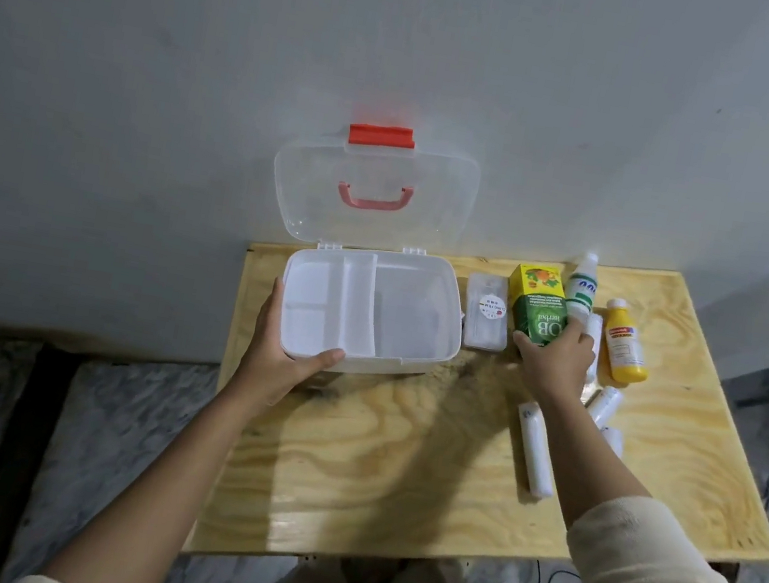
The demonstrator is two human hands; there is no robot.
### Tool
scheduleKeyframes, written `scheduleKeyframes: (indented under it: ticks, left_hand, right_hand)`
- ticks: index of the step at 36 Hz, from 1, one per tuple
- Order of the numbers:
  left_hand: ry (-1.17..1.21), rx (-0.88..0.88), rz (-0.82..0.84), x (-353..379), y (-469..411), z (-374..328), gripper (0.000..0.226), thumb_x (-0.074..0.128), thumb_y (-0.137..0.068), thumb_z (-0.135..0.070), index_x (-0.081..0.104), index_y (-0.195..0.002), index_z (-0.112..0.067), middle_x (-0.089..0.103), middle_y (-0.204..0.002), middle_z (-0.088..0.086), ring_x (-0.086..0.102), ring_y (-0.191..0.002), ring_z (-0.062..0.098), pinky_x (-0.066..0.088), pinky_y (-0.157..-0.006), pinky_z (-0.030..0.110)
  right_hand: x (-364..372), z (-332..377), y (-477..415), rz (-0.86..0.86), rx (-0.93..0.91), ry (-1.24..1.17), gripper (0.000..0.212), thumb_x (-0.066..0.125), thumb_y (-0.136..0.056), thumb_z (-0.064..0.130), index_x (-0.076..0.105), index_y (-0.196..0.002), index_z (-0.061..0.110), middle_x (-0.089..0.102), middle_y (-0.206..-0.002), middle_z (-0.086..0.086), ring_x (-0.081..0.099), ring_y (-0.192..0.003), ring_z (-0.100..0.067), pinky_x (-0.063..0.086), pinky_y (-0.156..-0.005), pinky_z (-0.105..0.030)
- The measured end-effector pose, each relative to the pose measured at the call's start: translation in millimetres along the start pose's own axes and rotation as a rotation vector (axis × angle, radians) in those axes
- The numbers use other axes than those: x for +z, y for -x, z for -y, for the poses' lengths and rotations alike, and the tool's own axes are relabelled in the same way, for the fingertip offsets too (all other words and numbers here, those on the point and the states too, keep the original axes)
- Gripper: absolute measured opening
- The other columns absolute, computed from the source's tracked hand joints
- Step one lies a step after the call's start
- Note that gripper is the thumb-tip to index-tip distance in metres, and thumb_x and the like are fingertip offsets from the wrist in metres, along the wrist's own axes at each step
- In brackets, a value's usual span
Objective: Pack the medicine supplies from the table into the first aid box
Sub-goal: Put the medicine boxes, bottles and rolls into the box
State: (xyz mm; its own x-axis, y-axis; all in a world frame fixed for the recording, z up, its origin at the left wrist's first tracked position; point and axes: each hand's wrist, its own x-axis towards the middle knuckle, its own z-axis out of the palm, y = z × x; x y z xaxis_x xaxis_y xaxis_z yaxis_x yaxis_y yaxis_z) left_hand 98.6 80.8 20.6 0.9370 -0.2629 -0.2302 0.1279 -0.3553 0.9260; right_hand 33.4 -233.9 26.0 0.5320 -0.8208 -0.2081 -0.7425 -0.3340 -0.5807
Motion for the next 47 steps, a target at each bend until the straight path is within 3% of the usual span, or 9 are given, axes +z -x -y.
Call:
scheduleKeyframes:
  ticks: [6, 10, 14, 25, 29, 33, 39, 42, 47]
  left_hand:
    - [-0.062, 0.025, 0.002, -1.6, -5.1, -0.3, 0.13, 0.092, -0.053, -0.043, 0.01, -0.154, -0.031, 0.022, -0.156, -0.011, 0.025, -0.141, 0.006, 0.028, -0.113, 0.03]
    - [-0.058, 0.037, -0.015, 2.2, -3.7, -5.8, 0.126, 0.092, -0.061, -0.022, 0.008, -0.155, -0.028, 0.018, -0.146, -0.019, 0.023, -0.132, -0.001, 0.026, -0.106, 0.023]
    - [-0.063, 0.04, -0.012, 0.2, -4.4, -4.2, 0.125, 0.093, -0.057, -0.028, 0.012, -0.153, -0.031, 0.026, -0.15, -0.011, 0.029, -0.135, 0.008, 0.031, -0.108, 0.031]
    - [-0.044, 0.036, -0.023, 2.8, 0.5, -13.8, 0.132, 0.091, -0.049, -0.04, 0.011, -0.154, -0.03, 0.022, -0.153, -0.008, 0.022, -0.134, 0.002, 0.026, -0.108, 0.026]
    - [-0.045, 0.063, -0.016, 0.1, -0.8, -12.9, 0.12, 0.088, -0.044, -0.047, 0.024, -0.145, -0.038, 0.038, -0.143, -0.004, 0.039, -0.132, 0.016, 0.04, -0.109, 0.044]
    - [-0.034, 0.085, -0.004, -0.6, -1.3, -12.5, 0.115, 0.09, -0.047, -0.042, 0.027, -0.143, -0.039, 0.041, -0.14, -0.003, 0.042, -0.13, 0.018, 0.043, -0.106, 0.049]
    - [-0.012, 0.111, -0.022, 1.6, -4.0, -11.0, 0.113, 0.092, -0.048, -0.036, 0.029, -0.143, -0.036, 0.044, -0.138, -0.002, 0.044, -0.128, 0.018, 0.046, -0.103, 0.051]
    - [-0.004, 0.123, -0.021, 2.0, -4.9, -9.4, 0.115, 0.092, -0.047, -0.036, 0.029, -0.143, -0.036, 0.044, -0.138, -0.002, 0.045, -0.128, 0.017, 0.047, -0.102, 0.048]
    - [0.02, 0.143, -0.017, 2.5, -3.1, -7.2, 0.116, 0.088, -0.047, -0.04, 0.026, -0.145, -0.036, 0.041, -0.139, -0.005, 0.043, -0.128, 0.01, 0.043, -0.097, 0.023]
  right_hand:
    - [-0.3, -5.1, -2.7, -0.025, -0.053, -0.08, 0.064, 0.07, -0.077, 0.022, 0.036, -0.13, 0.008, 0.048, -0.127, -0.016, 0.047, -0.117, -0.033, 0.045, -0.093, -0.047]
    - [-10.5, -5.5, 1.1, -0.104, -0.102, -0.177, 0.065, 0.07, -0.071, 0.023, 0.043, -0.128, 0.008, 0.054, -0.121, -0.016, 0.051, -0.113, -0.032, 0.047, -0.092, -0.046]
    - [-22.3, 0.2, 22.6, -0.163, -0.243, -0.337, 0.061, 0.074, -0.072, 0.017, 0.046, -0.125, 0.007, 0.055, -0.12, -0.013, 0.052, -0.107, -0.021, 0.04, -0.086, -0.027]
    - [-38.5, 24.4, 53.9, 0.183, -0.809, -0.153, 0.062, 0.072, -0.066, 0.026, 0.049, -0.122, 0.009, 0.058, -0.114, -0.01, 0.052, -0.103, -0.021, 0.047, -0.089, -0.037]
    - [-43.1, 46.8, 50.0, 0.264, -0.838, -0.05, 0.066, 0.076, -0.066, 0.027, 0.049, -0.125, 0.012, 0.052, -0.117, -0.008, 0.048, -0.105, -0.015, 0.047, -0.092, -0.035]
    - [-43.3, 72.9, 48.6, 0.308, -0.833, 0.121, 0.069, 0.077, -0.067, 0.023, 0.047, -0.128, 0.013, 0.048, -0.12, -0.008, 0.045, -0.108, -0.017, 0.045, -0.092, -0.029]
    - [-21.6, 99.7, 48.8, 0.35, -0.866, 0.31, 0.067, 0.071, -0.07, 0.018, 0.043, -0.131, 0.011, 0.049, -0.122, -0.01, 0.047, -0.111, -0.025, 0.047, -0.093, -0.038]
    - [-7.5, 106.8, 50.5, 0.386, -0.844, 0.316, 0.066, 0.07, -0.071, 0.013, 0.042, -0.131, 0.009, 0.05, -0.123, -0.01, 0.047, -0.113, -0.026, 0.047, -0.092, -0.035]
    - [11.6, 112.5, 49.5, 0.462, -0.798, 0.286, 0.067, 0.071, -0.069, 0.004, 0.043, -0.13, 0.006, 0.05, -0.125, -0.013, 0.047, -0.115, -0.028, 0.046, -0.093, -0.035]
